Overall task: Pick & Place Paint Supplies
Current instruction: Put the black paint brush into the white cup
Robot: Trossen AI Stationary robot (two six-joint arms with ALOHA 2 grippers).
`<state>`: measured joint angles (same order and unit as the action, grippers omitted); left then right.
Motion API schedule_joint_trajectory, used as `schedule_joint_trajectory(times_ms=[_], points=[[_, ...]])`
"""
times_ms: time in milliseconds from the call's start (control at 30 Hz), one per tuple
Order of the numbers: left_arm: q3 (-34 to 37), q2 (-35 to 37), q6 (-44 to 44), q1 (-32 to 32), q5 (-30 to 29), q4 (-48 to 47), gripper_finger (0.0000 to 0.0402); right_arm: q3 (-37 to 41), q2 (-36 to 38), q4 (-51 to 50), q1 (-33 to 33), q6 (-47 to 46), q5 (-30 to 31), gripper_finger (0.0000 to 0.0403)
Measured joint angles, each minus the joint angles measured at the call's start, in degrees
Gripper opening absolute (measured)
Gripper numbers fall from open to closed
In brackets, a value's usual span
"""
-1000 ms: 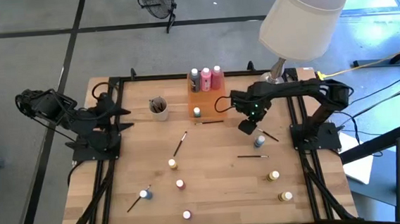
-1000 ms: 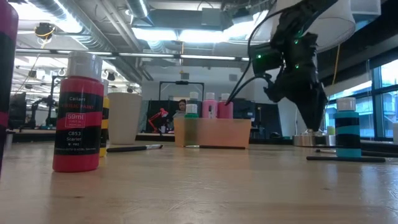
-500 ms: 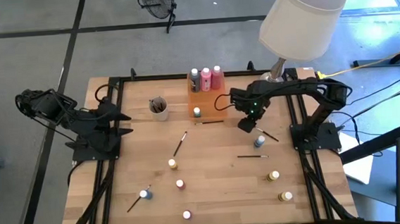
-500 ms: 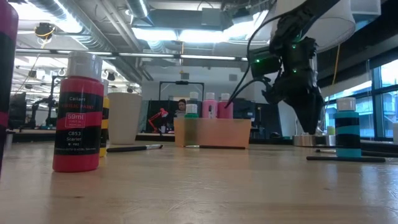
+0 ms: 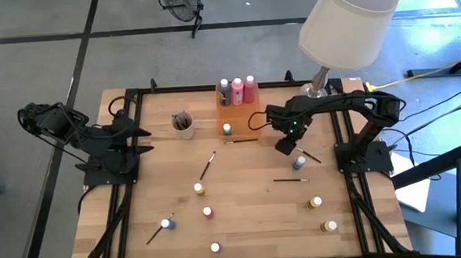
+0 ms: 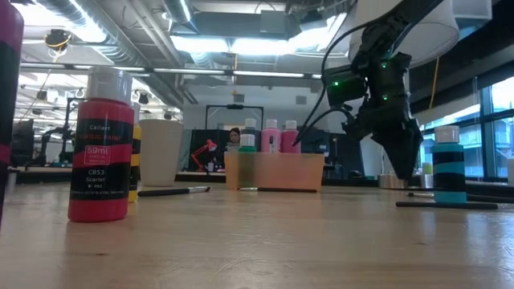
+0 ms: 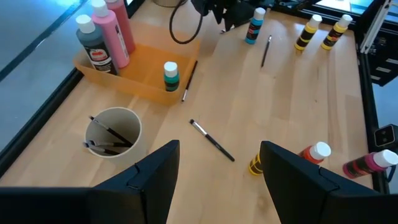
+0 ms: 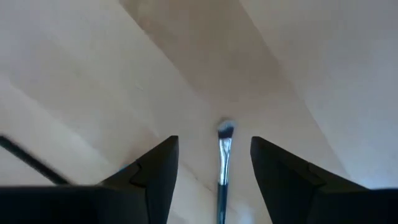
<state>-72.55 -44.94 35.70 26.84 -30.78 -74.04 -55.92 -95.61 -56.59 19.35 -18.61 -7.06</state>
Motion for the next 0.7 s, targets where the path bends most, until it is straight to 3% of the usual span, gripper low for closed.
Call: schedule_joint_trajectory(times_ms=[700], points=[[0.0,0.0,0.09,0.01,0.82,0.0,0.0219,0.0,-0.02,-1.46,-0.79,1.05,1.06,0.0204]])
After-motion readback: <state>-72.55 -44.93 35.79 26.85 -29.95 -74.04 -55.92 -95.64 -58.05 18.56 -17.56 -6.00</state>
